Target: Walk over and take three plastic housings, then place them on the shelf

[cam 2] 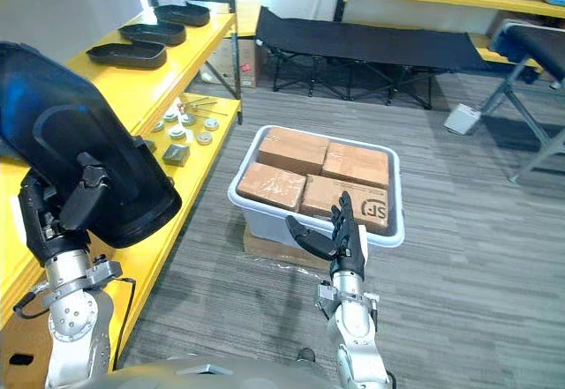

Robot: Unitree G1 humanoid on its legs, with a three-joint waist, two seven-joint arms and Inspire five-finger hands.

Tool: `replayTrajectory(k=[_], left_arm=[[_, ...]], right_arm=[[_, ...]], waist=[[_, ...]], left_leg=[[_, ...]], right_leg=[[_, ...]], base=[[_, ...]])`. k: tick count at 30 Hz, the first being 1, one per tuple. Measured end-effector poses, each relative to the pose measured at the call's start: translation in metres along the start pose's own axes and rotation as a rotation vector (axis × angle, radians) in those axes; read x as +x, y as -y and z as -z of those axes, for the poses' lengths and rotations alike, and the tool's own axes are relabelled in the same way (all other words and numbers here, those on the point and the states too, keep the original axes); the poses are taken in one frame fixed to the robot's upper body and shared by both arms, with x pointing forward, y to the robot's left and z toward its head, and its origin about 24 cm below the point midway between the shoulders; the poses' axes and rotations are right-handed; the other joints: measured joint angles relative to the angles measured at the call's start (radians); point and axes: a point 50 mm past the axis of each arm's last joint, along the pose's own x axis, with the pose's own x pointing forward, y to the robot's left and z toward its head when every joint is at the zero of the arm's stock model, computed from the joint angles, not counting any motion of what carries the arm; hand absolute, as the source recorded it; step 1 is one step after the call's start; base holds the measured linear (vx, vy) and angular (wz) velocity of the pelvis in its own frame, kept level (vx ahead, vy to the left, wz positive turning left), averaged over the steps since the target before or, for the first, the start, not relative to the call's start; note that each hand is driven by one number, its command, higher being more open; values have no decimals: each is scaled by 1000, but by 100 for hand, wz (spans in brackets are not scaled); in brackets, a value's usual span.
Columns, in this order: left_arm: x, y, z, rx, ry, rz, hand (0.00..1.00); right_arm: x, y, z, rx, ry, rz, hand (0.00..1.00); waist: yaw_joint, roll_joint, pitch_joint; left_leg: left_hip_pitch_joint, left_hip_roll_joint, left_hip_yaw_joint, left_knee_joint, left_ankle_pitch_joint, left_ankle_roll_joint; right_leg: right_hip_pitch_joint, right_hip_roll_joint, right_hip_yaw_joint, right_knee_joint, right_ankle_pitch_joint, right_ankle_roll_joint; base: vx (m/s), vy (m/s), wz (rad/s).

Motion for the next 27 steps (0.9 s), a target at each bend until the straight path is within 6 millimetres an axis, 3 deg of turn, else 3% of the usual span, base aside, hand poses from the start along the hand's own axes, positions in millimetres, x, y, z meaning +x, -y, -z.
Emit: replayTrajectory(k=[1, 3, 4, 6, 10, 16, 18, 21, 22, 27], left_arm=[[-1, 6, 1, -10, -7, 34, 0], [-7, 17, 3, -48, -33, 79, 0], [-8, 16, 4, -56, -39, 79, 0], [-14, 8, 5, -56, -65, 44, 0], [-21, 11, 4, -66, -79, 58, 0], [-23, 30, -7, -87, -52, 137, 0], [-21, 30, -16, -93, -19, 158, 0], [-21, 12, -34, -51, 46, 130, 0], [-21, -5, -42, 4, 71, 70, 0], [-25, -44, -46, 137, 70, -121, 0]], right_arm=[[0, 2, 0, -5, -3, 11, 100], [3, 5, 0, -28, -16, -19, 100], [4, 3, -1, -20, -16, -37, 100], [2, -19, 0, 60, -27, -152, 100], [-3, -33, 2, 67, -37, -247, 100], [0, -65, -11, 155, 8, -414, 100], [2, -76, -18, 183, 36, -480, 100], [5, -101, -33, 202, 92, -642, 100], [7, -114, -39, 179, 120, -758, 100], [10, -141, -48, 116, 154, -976, 100]], waist=[[-6, -1, 3], [13, 13, 16], [20, 15, 20], [31, 10, 27], [32, 5, 31], [30, 8, 32], [55, 12, 34], [108, 15, 34], [143, 21, 34], [206, 22, 36]], left_leg=[[-11, 17, 52, 6, 11, 15], [1, 18, 74, -20, 56, -19], [10, 14, 77, -28, 60, -22], [39, 11, 99, -57, 63, -29], [45, 7, 99, -85, 78, -31], [10, -13, -11, -124, 127, -38], [7, -21, -60, -130, 135, -40], [10, -37, -114, -140, 141, -40], [10, -44, -129, -141, 141, -39], [-6, -62, -196, -138, 141, -38]], right_leg=[[11, -7, -38, 0, -5, 6], [30, -22, -73, 10, -11, 17], [32, -26, -71, 12, -12, 17], [34, -30, -51, 14, -21, 20], [33, -30, -54, 7, -22, 21], [47, -35, -153, 26, -34, 37], [63, -44, -197, 61, -61, 40], [86, -62, -247, 104, -101, 48], [92, -69, -256, 117, -115, 48], [124, -77, -323, 131, -142, 58]], base=[[-54, 2, 116], [-45, 50, 72], [-34, 71, 0], [-23, 43, -23], [-1, 9, -1], [45, -4, 47], [72, -15, 82], [52, -12, 56], [30, -8, 36], [13, -29, 43]])
